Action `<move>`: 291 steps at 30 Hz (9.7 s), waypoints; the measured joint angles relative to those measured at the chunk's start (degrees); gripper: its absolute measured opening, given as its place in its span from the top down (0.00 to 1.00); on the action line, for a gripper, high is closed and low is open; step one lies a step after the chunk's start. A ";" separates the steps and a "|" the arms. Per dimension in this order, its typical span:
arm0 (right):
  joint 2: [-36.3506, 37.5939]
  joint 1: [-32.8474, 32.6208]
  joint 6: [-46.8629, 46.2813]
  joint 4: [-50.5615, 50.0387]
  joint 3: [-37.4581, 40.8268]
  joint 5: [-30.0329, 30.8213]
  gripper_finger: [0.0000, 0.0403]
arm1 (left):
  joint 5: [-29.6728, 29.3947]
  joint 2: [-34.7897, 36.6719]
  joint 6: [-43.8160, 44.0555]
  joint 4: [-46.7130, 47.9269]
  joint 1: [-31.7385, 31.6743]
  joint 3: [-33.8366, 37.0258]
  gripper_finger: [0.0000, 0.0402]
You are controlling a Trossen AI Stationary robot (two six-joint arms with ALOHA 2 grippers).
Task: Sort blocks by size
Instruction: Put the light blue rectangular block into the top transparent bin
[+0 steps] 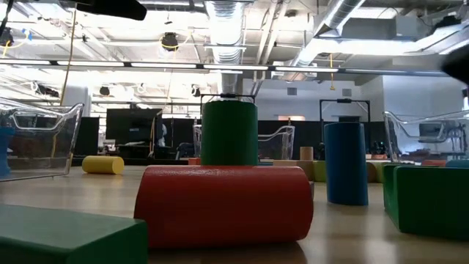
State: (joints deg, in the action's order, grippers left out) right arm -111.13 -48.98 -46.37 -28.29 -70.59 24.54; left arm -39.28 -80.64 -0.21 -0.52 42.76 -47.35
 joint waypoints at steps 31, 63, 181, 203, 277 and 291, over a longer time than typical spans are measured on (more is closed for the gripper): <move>0.02 -4.10 -13.41 -5.73 3.76 -2.96 0.52 | -0.01 0.01 0.20 -0.22 0.00 -0.02 0.35; -0.29 7.01 19.16 -2.01 -8.22 1.11 0.66 | 5.14 0.00 -11.03 -7.88 -3.66 -0.02 0.35; -0.11 29.37 37.76 1.32 -26.77 -24.55 0.66 | 9.81 0.02 -44.08 -15.60 -3.21 -0.04 0.67; -0.13 29.30 37.61 1.25 -26.73 -26.32 0.66 | 6.83 0.02 -47.42 -13.61 -2.19 -0.15 0.86; 0.20 5.52 22.94 -7.74 -19.65 2.71 0.45 | 44.07 -27.32 -19.74 7.09 -77.29 -30.67 0.86; 0.20 5.95 22.81 -7.69 -19.67 2.73 0.45 | 43.99 -27.32 -17.23 11.06 -78.47 -30.71 0.85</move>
State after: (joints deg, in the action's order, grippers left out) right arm -110.93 -43.03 -23.56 -35.99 -90.26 27.27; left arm 4.71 -107.96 -17.45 10.54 -35.70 -78.06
